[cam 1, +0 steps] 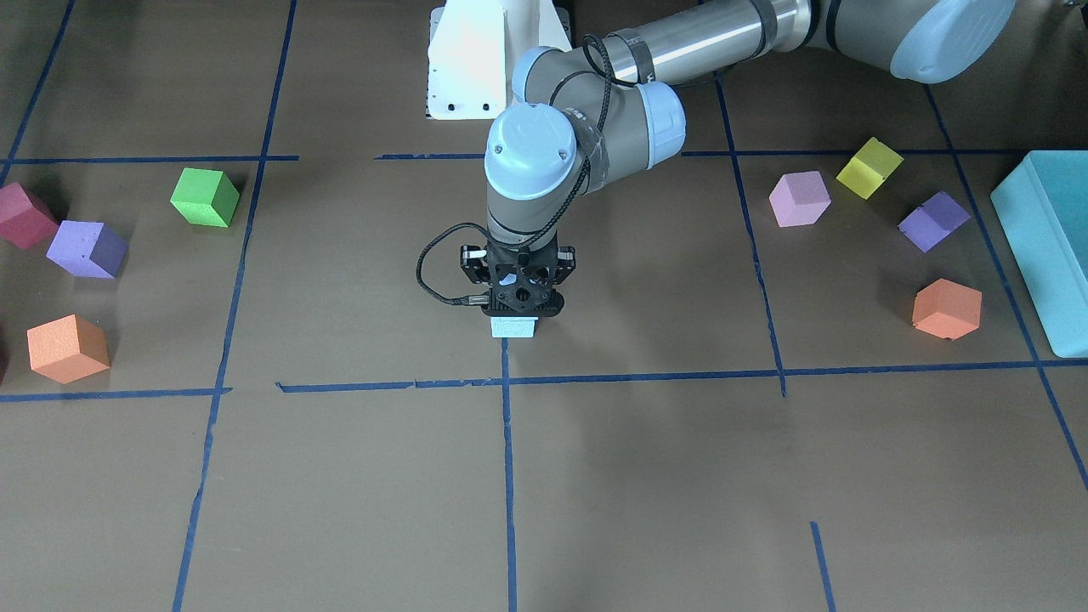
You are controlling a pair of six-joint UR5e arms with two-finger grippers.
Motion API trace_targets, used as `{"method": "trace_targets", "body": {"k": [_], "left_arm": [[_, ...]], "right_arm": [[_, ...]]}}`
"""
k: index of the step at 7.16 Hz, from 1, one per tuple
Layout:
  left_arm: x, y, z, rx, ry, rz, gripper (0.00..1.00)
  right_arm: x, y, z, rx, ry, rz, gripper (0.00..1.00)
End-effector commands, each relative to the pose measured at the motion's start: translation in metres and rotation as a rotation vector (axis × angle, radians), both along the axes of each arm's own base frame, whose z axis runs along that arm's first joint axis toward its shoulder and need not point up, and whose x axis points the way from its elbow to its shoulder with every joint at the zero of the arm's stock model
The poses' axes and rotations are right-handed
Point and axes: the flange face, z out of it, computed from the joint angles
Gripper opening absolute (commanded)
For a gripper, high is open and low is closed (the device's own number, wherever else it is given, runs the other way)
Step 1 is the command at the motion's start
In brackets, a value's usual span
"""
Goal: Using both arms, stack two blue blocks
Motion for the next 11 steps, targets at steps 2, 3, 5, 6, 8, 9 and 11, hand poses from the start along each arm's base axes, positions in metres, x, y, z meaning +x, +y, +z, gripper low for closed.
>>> {"method": "trace_targets", "body": {"k": [2, 3, 5, 6, 8, 9, 11], "left_arm": [[0.001, 0.001, -0.002, -0.001, 0.004, -0.002, 0.99], [0.000, 0.002, -0.007, -0.001, 0.010, -0.006, 1.00], [-0.012, 0.001, -0.020, 0.017, 0.031, -0.014, 1.00], [-0.040, -0.005, -0.033, 0.029, 0.051, -0.039, 1.00], [-0.096, -0.005, -0.005, 0.042, 0.022, -0.051, 1.00], [-0.137, 0.000, 0.045, 0.099, 0.003, -0.021, 1.00], [-0.237, 0.003, 0.133, 0.228, -0.029, 0.085, 1.00]], "right_arm": [[0.000, 0.000, 0.000, 0.001, -0.001, -0.001, 1.00], [0.000, 0.000, 0.000, 0.001, 0.000, -0.001, 1.00], [0.001, 0.001, 0.001, -0.001, -0.001, 0.001, 1.00], [0.000, 0.001, 0.001, -0.002, -0.001, 0.000, 1.00], [0.000, 0.001, 0.001, -0.002, -0.001, 0.000, 1.00], [0.000, 0.001, 0.001, -0.003, -0.001, 0.001, 1.00], [0.000, 0.001, 0.001, -0.004, -0.001, 0.002, 1.00]]}}
